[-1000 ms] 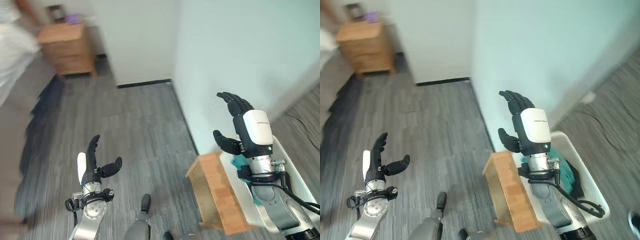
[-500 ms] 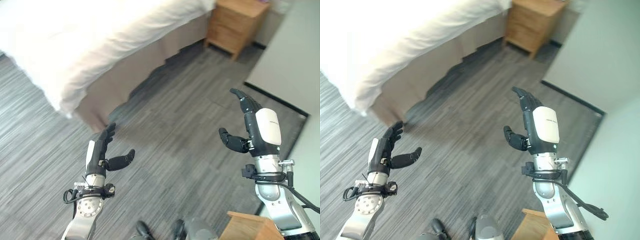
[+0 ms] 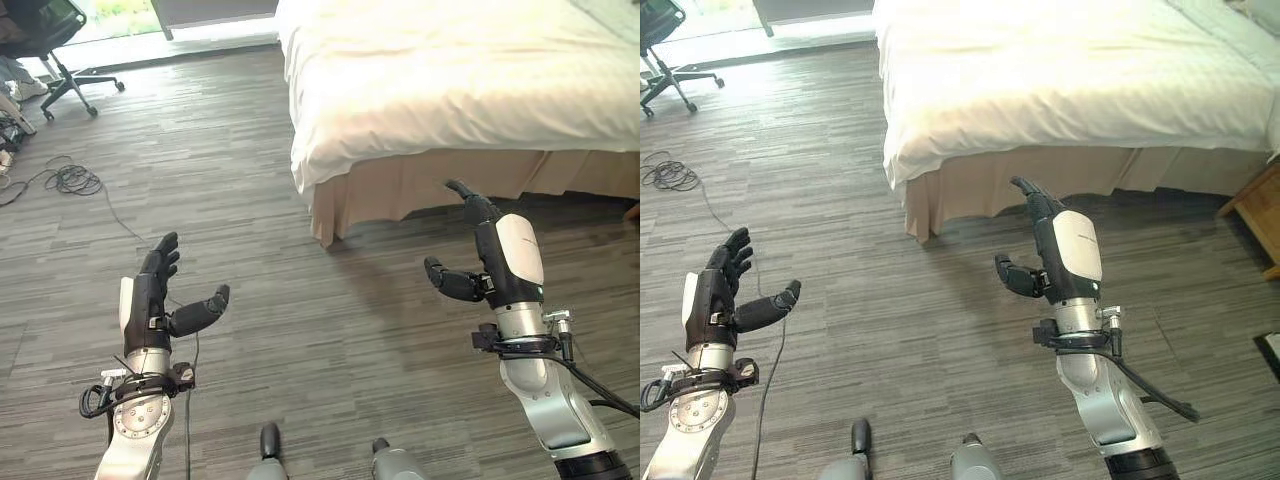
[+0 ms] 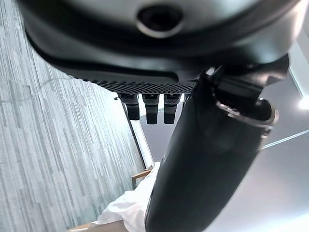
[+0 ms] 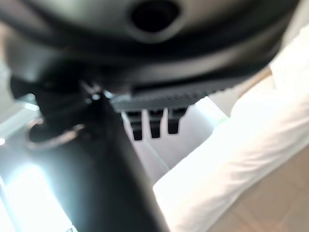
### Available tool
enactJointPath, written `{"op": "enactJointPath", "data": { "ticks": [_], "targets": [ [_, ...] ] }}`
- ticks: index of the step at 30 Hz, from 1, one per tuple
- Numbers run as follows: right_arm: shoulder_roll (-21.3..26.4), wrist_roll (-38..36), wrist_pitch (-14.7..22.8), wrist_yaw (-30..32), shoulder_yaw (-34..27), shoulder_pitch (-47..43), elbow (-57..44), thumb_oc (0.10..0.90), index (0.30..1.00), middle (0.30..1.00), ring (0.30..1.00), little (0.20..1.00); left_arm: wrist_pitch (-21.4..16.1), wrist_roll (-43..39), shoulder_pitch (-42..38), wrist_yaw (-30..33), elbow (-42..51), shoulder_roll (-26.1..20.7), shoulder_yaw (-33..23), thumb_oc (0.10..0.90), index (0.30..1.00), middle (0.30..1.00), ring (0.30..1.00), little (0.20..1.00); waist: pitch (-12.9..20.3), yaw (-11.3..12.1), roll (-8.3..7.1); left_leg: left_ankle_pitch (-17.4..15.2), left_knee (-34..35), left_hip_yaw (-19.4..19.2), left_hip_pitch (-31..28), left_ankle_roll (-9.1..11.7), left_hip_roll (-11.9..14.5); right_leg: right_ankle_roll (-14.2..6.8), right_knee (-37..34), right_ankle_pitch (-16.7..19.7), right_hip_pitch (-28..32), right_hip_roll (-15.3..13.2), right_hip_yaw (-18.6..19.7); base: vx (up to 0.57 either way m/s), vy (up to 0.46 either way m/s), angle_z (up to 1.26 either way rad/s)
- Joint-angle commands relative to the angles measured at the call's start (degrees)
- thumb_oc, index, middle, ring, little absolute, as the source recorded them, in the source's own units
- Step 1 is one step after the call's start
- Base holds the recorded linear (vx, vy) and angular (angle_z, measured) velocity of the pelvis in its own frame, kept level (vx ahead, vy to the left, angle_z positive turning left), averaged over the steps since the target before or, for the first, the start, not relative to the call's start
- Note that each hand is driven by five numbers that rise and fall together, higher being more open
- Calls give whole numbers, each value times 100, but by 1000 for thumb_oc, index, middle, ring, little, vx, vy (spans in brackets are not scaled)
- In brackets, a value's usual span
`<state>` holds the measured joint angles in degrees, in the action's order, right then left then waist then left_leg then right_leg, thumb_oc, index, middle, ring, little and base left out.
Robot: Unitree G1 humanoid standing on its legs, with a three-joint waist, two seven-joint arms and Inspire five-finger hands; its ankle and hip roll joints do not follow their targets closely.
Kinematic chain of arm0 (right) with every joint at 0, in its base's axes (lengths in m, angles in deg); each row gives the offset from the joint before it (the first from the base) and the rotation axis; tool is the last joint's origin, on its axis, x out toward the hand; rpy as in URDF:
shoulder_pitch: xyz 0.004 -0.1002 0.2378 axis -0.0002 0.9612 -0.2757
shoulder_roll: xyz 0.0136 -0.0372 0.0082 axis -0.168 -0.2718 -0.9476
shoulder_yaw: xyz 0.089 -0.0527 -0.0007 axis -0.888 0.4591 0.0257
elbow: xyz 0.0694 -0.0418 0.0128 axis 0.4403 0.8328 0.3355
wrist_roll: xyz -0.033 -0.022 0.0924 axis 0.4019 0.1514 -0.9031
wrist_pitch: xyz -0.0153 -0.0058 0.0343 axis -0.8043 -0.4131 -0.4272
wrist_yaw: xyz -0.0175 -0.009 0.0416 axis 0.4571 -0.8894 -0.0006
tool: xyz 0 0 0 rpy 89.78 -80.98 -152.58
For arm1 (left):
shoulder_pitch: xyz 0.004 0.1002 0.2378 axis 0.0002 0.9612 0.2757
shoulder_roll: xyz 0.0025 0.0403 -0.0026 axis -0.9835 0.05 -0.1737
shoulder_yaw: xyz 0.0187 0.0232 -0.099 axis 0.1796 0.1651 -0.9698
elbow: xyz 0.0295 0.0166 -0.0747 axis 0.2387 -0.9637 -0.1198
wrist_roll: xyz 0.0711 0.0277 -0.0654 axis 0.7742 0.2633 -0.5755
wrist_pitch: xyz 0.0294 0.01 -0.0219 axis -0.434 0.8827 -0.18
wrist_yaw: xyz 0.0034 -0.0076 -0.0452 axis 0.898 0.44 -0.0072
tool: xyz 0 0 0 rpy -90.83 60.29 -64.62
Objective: Pick up bed clothes into laundry basket.
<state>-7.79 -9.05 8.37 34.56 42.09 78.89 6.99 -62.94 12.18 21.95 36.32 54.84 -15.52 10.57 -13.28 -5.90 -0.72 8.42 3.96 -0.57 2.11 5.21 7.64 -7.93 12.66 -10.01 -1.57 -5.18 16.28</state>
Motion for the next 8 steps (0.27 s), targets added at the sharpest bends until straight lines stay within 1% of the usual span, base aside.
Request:
{"op": "enactJointPath", "data": {
  "ticks": [1,4,8],
  "targets": [
    [-98,-146,364,111,-315,-434,-504,800,900,900,900,900,-590,200,-174,80,508,-517,-475,800,900,900,900,900,406,-63,-339,-1190,-17,-589,-606,-315,-472,-109,-1014,840,66,-212,27,25,-44,1],
    [-64,-273,346,13,-360,-349,-501,800,900,900,900,900,-504,191,-133,6,257,-637,-503,800,900,900,900,900,476,-52,-344,-1081,55,-599,-585,-240,-413,-96,-1218,844,170,-273,-111,-5,-55,6],
    [-25,-307,343,-42,-391,-270,-580,800,900,900,900,900,-452,92,-28,-34,157,-615,-575,800,900,900,900,900,502,-61,-347,-1014,100,-560,-535,-194,-388,-80,-1379,853,228,-314,-250,-10,-33,8]
  ]
}}
